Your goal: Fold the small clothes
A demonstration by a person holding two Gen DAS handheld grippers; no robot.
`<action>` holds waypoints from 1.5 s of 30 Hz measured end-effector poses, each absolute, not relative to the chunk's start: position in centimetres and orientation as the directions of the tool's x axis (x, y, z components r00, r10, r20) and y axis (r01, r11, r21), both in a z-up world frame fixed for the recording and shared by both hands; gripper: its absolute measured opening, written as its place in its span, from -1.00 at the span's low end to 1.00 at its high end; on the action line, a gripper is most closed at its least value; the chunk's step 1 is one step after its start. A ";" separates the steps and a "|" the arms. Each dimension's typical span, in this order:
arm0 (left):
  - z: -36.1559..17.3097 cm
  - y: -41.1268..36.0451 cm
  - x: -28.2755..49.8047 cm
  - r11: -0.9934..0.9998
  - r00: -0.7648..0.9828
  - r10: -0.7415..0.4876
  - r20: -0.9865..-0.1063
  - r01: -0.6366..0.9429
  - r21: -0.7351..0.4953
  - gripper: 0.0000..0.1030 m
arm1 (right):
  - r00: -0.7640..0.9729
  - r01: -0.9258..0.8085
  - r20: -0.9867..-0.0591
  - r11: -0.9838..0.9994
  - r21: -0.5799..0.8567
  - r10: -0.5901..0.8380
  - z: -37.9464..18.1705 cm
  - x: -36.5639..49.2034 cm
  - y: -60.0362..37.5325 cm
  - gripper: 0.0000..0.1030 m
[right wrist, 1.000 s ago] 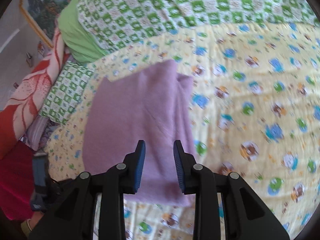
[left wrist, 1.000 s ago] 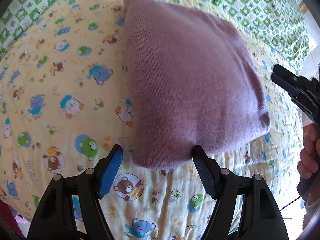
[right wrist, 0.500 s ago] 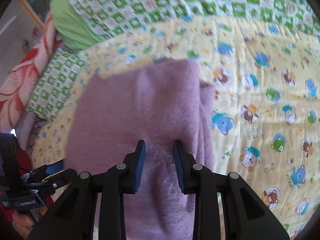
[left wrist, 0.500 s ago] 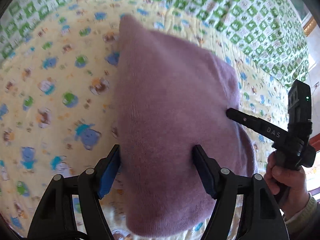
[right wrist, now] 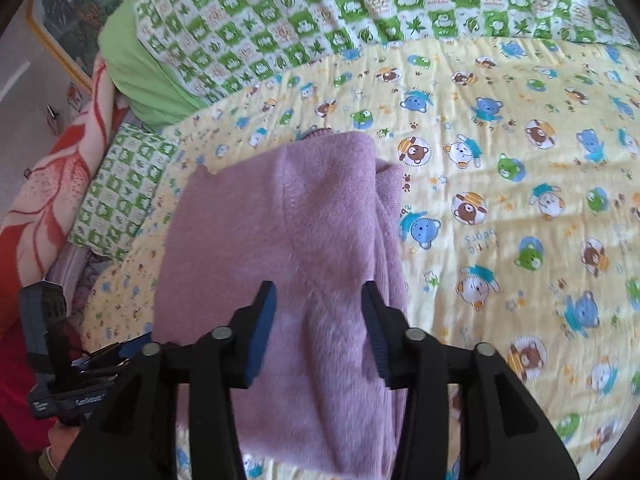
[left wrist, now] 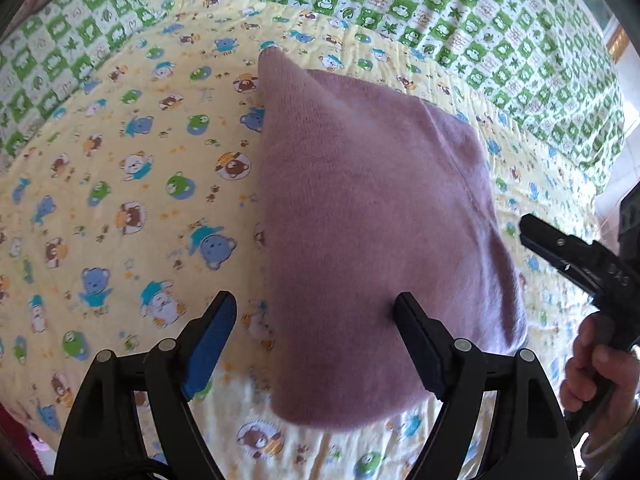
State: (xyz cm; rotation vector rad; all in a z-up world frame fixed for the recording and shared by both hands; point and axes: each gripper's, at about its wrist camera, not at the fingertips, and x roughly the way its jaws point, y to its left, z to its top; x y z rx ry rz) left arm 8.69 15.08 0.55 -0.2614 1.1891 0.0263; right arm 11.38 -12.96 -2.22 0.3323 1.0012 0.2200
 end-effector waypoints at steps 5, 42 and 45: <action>0.5 14.4 5.8 0.983 0.362 -0.044 -0.931 -0.150 -0.104 0.59 | 0.544 -0.011 -0.771 0.922 0.387 0.330 -1.3 8.2 -13.2 0.14; 2.9 13.1 -3.9 0.997 0.560 -0.002 -0.828 -0.059 -0.043 0.70 | 0.640 -0.220 -0.733 0.969 0.110 0.228 -2.4 -5.5 -8.9 0.72; 2.9 12.9 -3.2 0.997 0.559 0.004 -0.829 -0.063 -0.037 0.71 | 0.656 -0.231 -0.723 0.970 0.078 0.215 -1.9 -4.8 -8.6 0.76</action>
